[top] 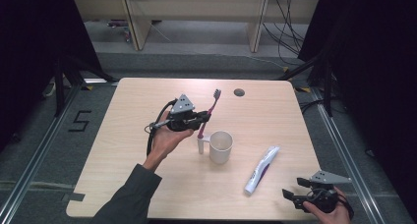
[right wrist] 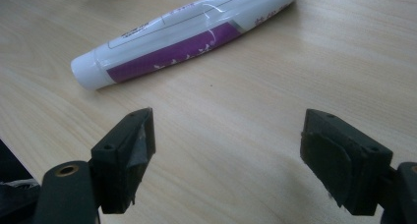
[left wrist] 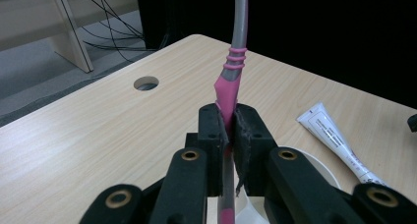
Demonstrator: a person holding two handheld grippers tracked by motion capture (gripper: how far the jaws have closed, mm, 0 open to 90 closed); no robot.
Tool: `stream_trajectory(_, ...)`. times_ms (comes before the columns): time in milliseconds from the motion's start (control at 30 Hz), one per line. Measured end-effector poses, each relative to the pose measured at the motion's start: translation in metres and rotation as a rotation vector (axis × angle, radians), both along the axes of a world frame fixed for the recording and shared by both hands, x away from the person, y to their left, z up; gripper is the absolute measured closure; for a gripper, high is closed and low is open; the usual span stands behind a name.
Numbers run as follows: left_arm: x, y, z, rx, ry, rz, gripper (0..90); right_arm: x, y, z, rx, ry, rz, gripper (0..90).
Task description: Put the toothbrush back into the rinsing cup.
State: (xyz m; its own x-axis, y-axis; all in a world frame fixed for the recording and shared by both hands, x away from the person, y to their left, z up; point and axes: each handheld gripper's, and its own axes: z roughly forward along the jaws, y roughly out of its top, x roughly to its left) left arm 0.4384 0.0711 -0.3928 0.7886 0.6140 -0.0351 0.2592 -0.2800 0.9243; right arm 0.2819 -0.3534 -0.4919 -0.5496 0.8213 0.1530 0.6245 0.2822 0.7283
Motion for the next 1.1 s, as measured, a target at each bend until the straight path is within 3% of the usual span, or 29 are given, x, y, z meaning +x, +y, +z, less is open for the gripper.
stream_trajectory(367, -0.004, 0.002, -0.011, -0.001, 0.001, -0.009, 82.1, 0.0, 0.0, 0.0, -0.001, 0.001, 0.001, 21.9)
stream_trajectory(400, -0.005, 0.003, -0.011, 0.005, 0.0, -0.014, 82.1, -0.003, 0.003, 0.001, 0.024, 0.042, -0.026, 21.9)
stream_trajectory(500, -0.009, 0.006, -0.012, 0.017, -0.001, -0.016, 82.0, -0.002, 0.002, 0.0, 0.022, 0.031, -0.008, 21.9)
stream_trajectory(533, -0.01, 0.007, -0.012, 0.02, -0.001, -0.017, 82.0, 0.0, 0.001, 0.0, 0.005, 0.009, 0.005, 21.9)
stream_trajectory(700, -0.013, 0.013, -0.018, 0.04, 0.013, -0.015, 82.0, 0.0, 0.001, 0.0, 0.012, 0.023, 0.012, 21.9)
stream_trajectory(1100, -0.016, 0.015, -0.033, 0.083, 0.046, -0.023, 81.9, 0.0, 0.001, -0.001, -0.004, 0.005, 0.015, 21.9)
